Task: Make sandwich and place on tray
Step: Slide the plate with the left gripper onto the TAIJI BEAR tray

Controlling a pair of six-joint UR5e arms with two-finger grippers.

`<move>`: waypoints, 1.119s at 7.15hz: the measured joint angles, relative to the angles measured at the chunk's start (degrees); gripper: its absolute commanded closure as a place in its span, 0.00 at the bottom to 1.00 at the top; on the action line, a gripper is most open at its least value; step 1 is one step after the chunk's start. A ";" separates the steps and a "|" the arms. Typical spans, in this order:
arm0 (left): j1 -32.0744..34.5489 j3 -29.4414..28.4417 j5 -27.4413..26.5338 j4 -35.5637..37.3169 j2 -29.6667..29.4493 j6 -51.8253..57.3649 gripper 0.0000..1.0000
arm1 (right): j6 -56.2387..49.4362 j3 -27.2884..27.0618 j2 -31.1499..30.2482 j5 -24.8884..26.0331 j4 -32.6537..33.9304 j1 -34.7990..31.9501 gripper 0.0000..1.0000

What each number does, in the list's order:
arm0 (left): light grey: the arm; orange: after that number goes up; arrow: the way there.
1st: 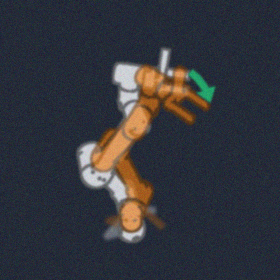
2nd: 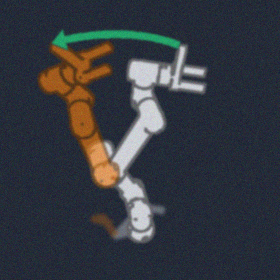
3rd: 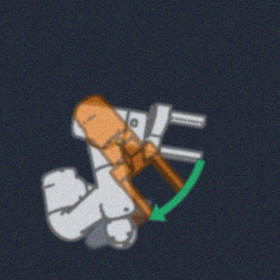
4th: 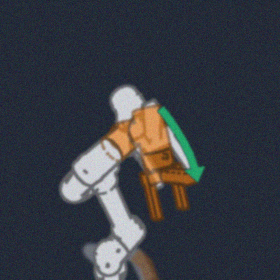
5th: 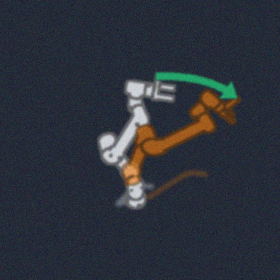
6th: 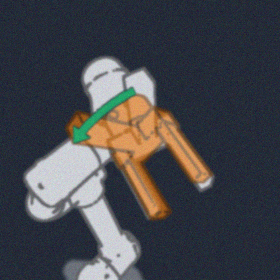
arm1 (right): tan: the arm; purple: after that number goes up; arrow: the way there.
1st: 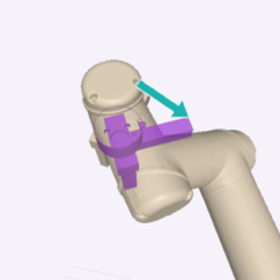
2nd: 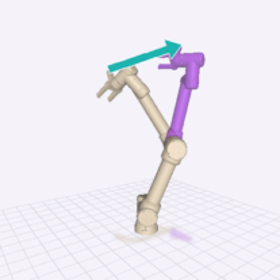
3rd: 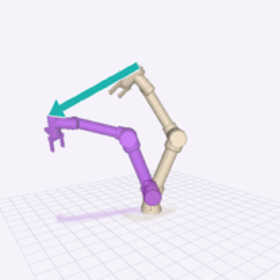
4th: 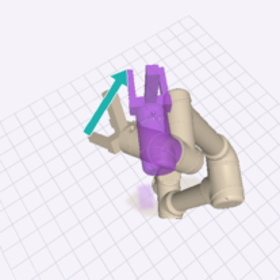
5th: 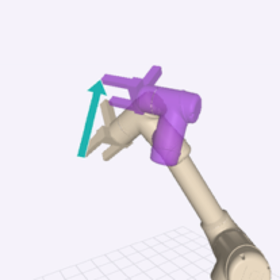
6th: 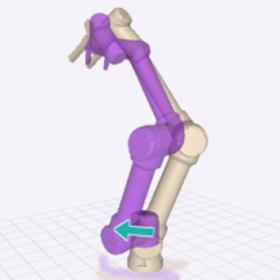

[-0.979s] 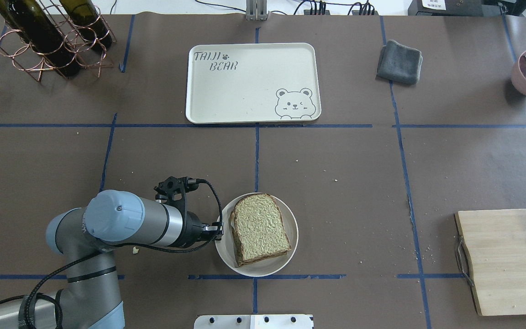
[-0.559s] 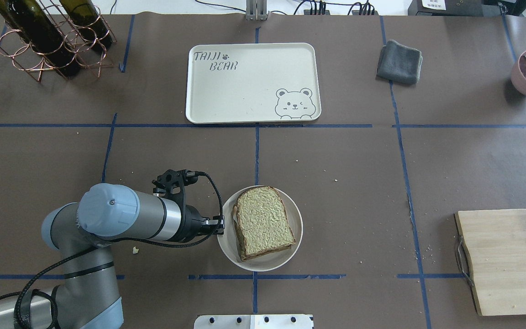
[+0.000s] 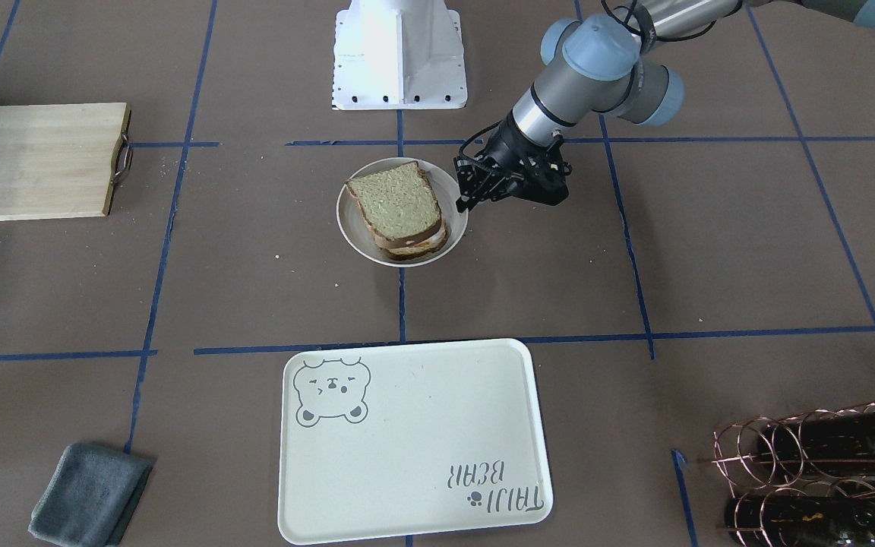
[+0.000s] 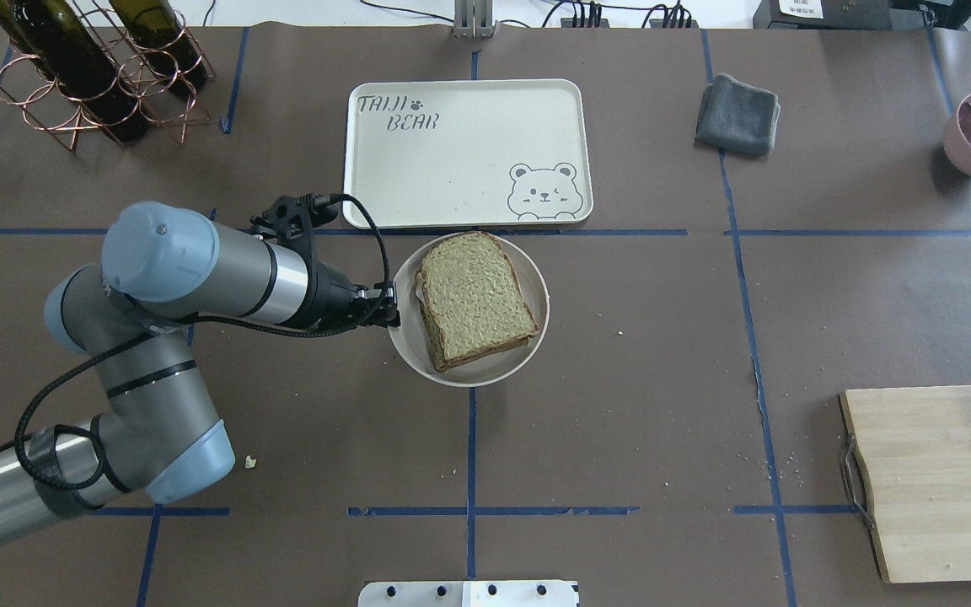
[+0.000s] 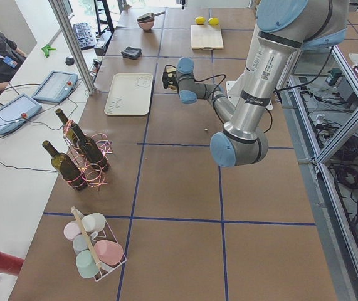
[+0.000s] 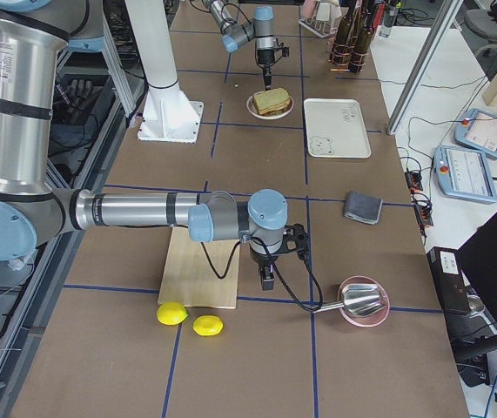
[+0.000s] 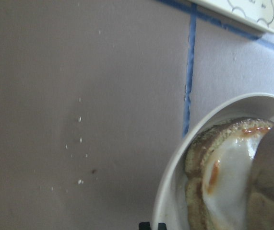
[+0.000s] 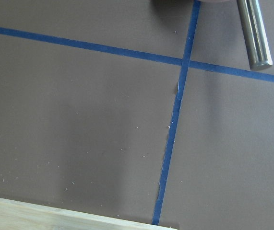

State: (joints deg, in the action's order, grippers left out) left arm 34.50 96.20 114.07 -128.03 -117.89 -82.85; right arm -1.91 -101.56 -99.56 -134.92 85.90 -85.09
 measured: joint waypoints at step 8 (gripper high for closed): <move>13.40 -52.13 7.33 -10.14 -30.19 13.07 0.64 | -0.88 -0.56 -1.47 0.46 -0.03 -2.74 0.00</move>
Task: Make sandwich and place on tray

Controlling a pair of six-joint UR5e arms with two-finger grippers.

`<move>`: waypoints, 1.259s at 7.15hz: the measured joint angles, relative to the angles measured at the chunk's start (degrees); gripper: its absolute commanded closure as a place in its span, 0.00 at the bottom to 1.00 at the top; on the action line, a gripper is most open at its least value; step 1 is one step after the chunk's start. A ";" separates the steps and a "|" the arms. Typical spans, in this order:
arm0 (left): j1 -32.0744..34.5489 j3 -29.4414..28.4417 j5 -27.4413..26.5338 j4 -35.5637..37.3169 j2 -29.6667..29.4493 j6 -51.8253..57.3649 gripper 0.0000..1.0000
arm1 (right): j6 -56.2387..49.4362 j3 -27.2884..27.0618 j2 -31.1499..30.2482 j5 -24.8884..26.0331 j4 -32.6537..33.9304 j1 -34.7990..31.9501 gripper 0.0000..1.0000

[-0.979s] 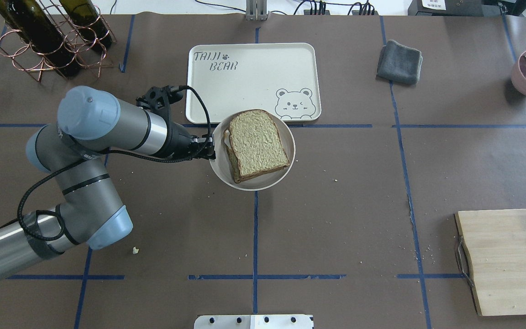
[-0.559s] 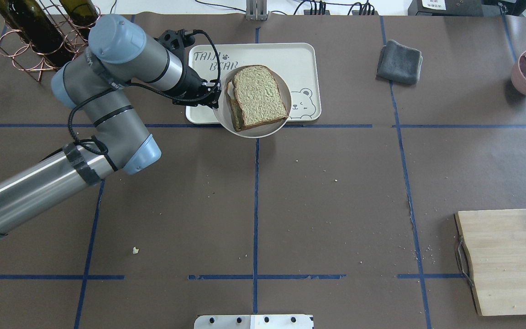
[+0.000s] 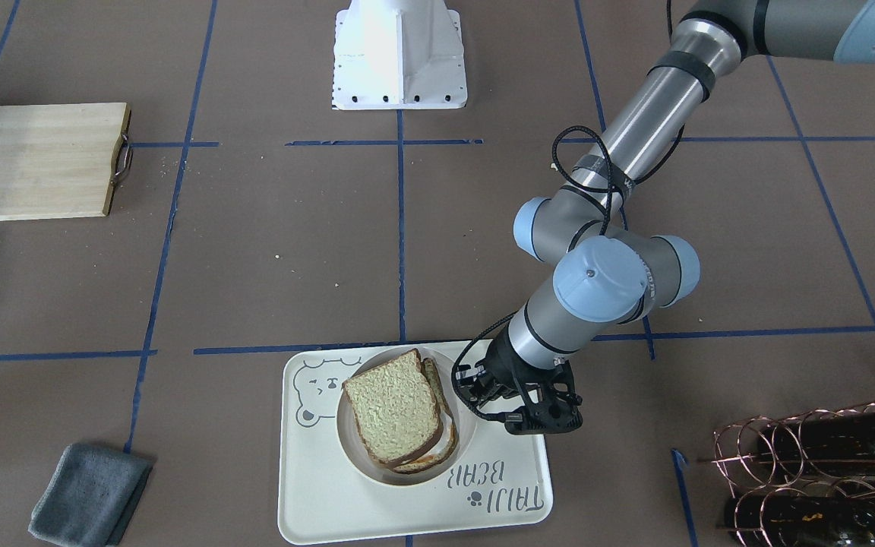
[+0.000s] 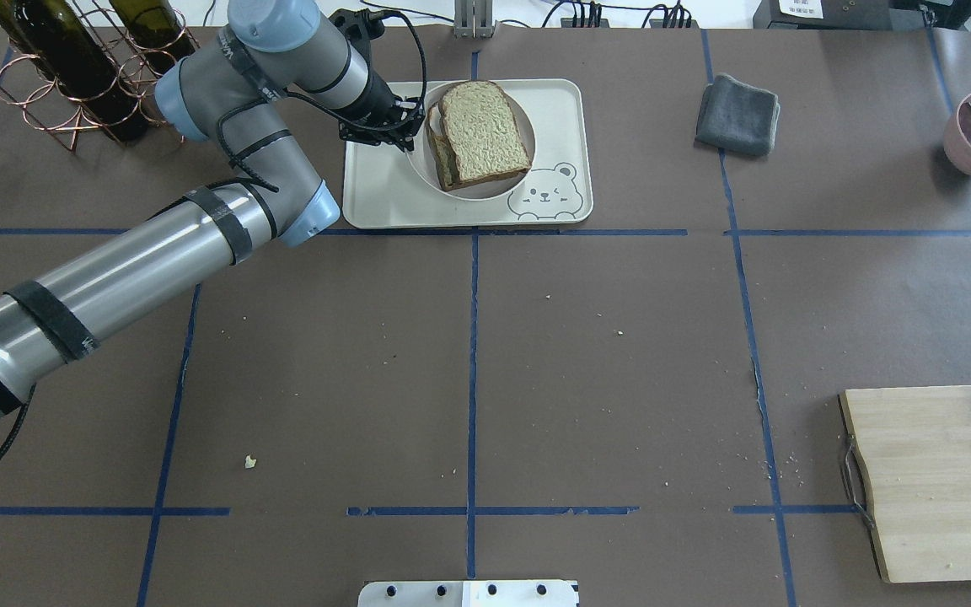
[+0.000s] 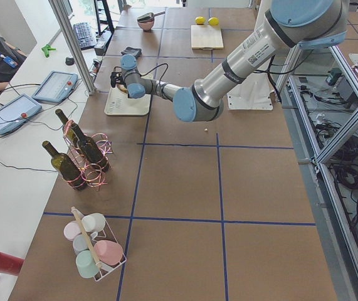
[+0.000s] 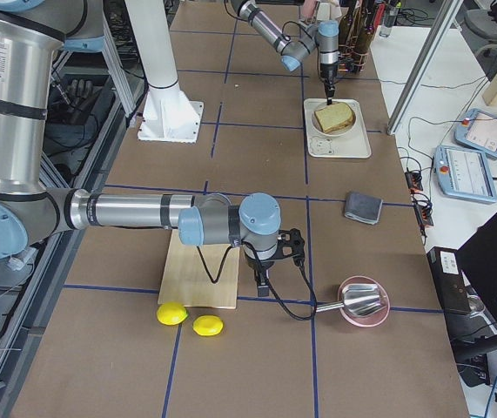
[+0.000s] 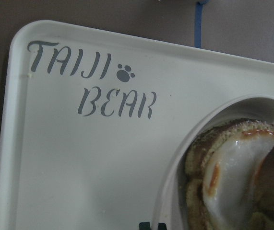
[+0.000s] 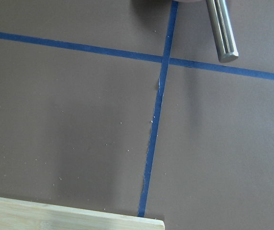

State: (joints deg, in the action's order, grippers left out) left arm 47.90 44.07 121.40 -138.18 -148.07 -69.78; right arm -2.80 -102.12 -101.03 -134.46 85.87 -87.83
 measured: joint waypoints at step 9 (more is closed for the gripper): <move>4.30 31.74 1.16 20.99 15.25 18.51 0.00 | 0.65 -0.82 0.30 1.66 -1.81 0.05 0.00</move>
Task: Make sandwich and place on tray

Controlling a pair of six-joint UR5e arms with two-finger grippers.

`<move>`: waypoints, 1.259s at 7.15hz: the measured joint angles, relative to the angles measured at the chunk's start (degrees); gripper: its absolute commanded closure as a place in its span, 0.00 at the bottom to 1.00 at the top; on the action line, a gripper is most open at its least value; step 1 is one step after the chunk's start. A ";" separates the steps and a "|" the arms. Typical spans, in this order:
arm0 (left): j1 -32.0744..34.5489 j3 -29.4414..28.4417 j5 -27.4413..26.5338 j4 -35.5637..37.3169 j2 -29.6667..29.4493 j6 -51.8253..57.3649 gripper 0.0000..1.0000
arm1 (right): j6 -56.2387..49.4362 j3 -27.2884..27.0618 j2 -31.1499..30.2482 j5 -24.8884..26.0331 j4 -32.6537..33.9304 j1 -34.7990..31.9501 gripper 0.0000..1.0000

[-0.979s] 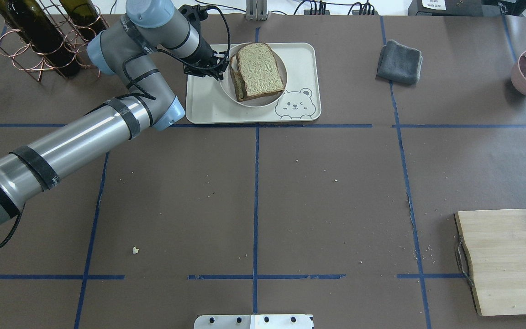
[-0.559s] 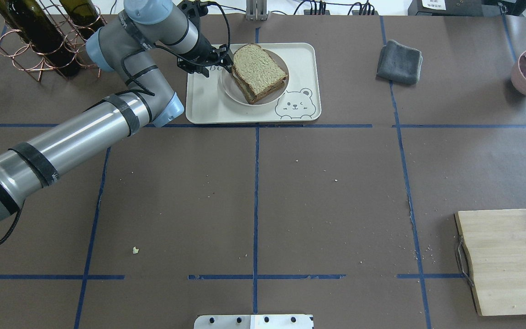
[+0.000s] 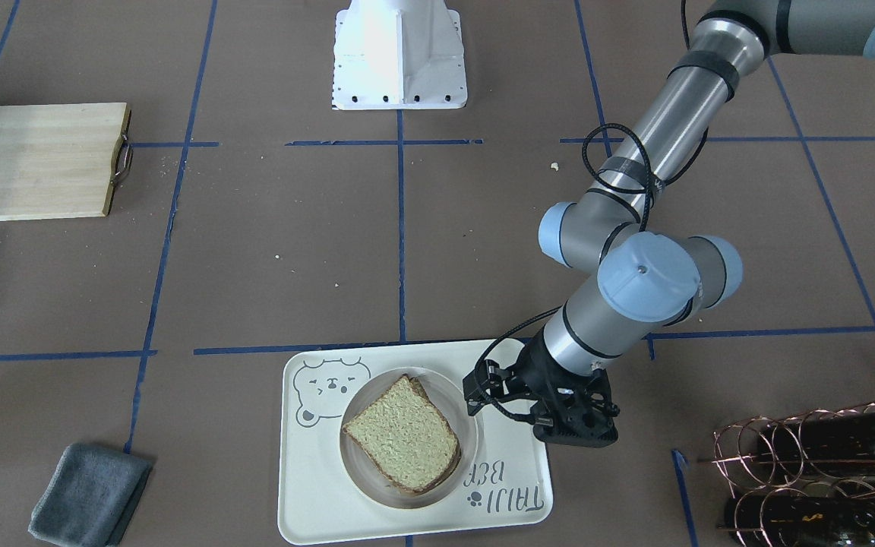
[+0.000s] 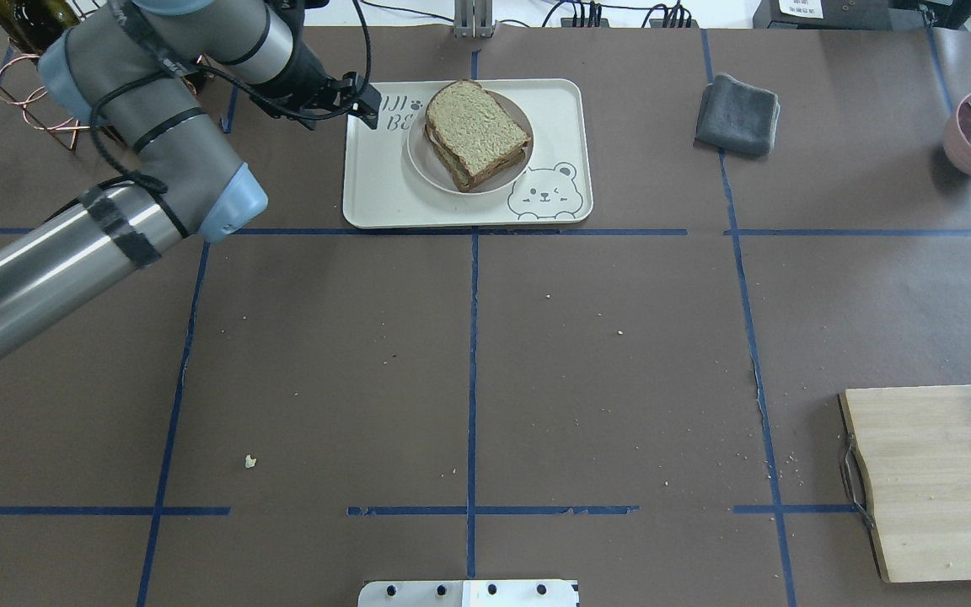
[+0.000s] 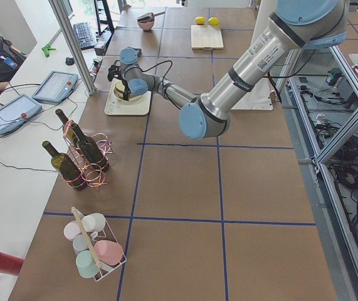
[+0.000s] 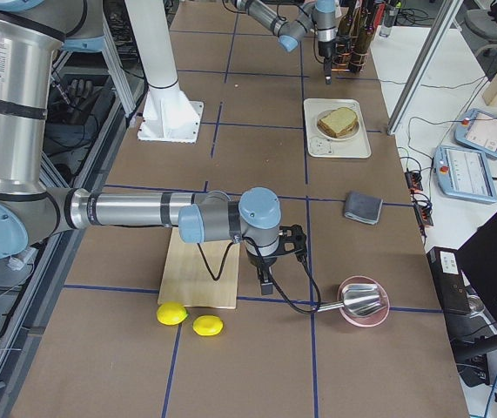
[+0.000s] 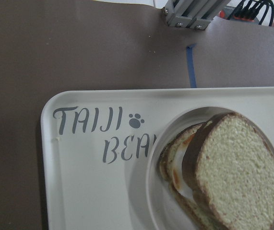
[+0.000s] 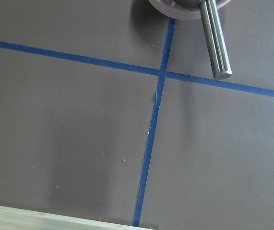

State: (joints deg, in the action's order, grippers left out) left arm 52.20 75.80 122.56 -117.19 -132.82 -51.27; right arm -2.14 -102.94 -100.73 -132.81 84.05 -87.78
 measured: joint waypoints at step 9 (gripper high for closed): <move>34.64 27.17 8.48 32.00 41.99 60.65 0.00 | 0.61 0.17 -0.32 -0.20 -0.47 1.40 0.00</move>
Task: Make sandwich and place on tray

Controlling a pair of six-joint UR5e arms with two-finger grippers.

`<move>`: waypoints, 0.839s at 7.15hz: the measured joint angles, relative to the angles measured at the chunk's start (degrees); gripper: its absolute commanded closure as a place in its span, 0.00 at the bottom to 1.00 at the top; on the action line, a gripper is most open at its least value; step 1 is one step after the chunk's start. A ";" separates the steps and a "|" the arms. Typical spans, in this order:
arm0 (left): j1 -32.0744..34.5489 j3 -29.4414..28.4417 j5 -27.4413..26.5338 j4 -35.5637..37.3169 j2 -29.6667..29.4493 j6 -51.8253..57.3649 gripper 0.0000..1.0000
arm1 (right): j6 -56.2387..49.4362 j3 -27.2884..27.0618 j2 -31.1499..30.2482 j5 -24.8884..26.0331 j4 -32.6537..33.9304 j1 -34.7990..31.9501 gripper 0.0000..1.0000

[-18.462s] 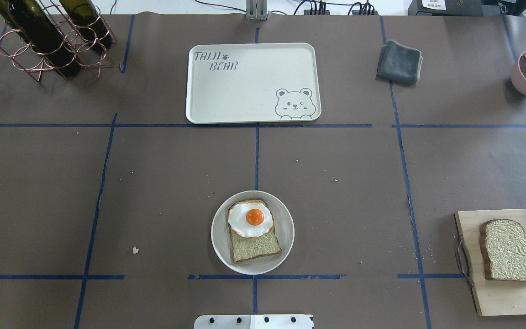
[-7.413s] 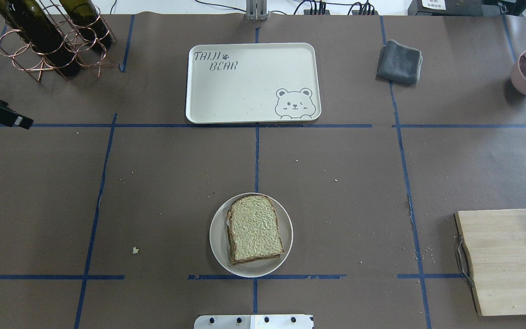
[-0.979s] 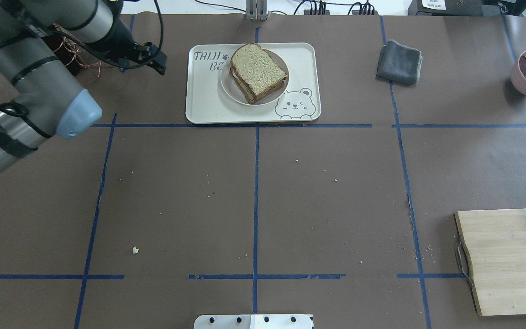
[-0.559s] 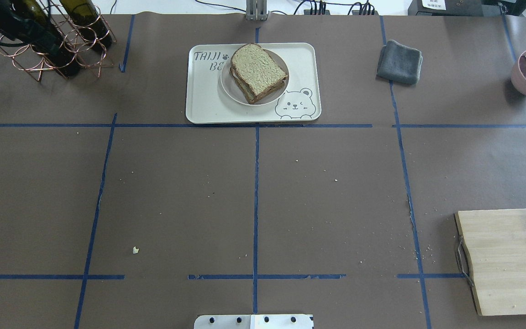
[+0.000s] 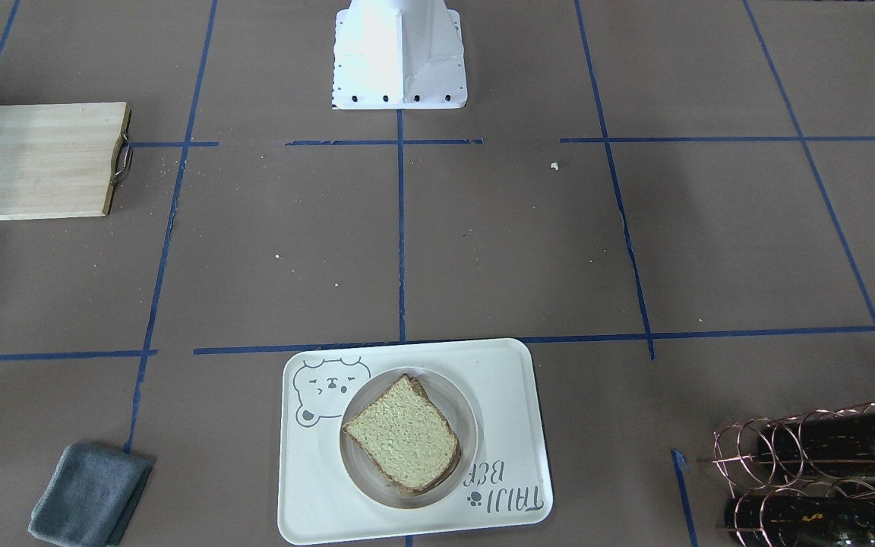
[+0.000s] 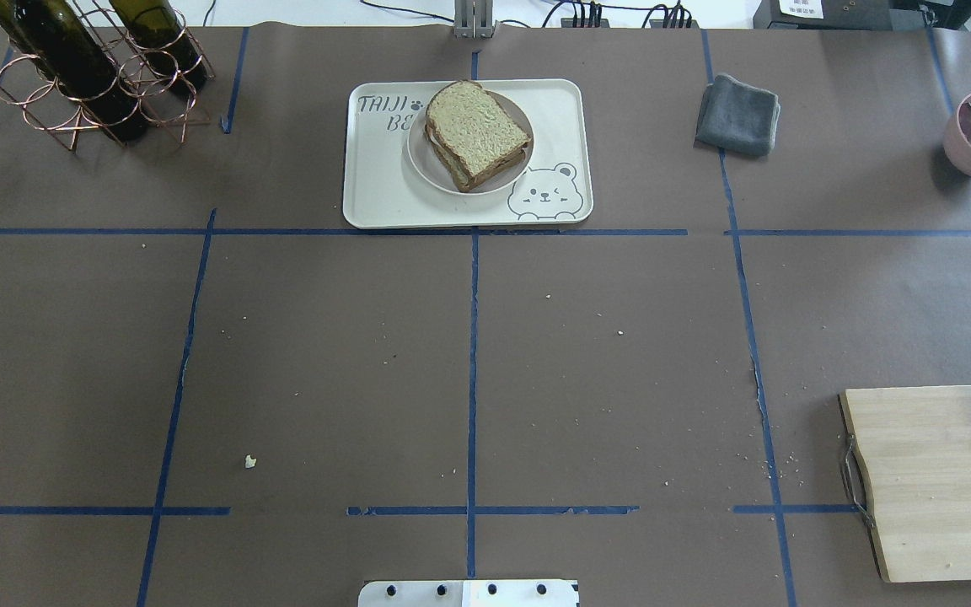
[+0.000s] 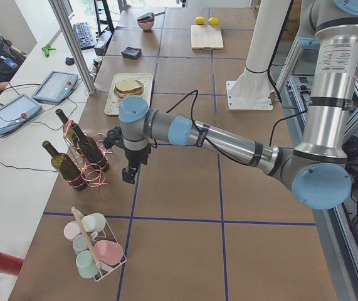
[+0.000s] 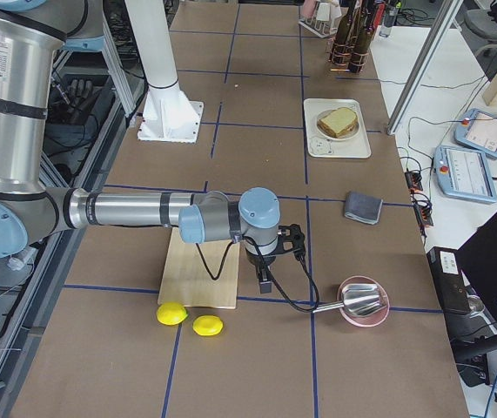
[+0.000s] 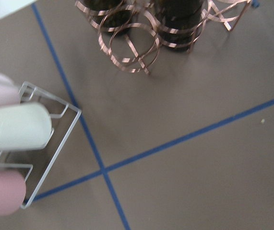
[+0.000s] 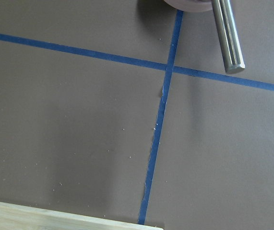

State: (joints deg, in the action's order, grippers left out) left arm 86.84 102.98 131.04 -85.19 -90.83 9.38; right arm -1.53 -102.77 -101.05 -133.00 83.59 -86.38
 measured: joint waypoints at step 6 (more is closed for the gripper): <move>2.94 -3.63 5.03 0.00 8.63 0.17 0.00 | 0.02 0.24 0.48 0.08 -0.02 1.01 0.00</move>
State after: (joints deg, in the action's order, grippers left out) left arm 89.79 99.35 136.08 -85.19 -82.20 9.55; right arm -1.51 -102.53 -100.57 -132.92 83.57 -85.38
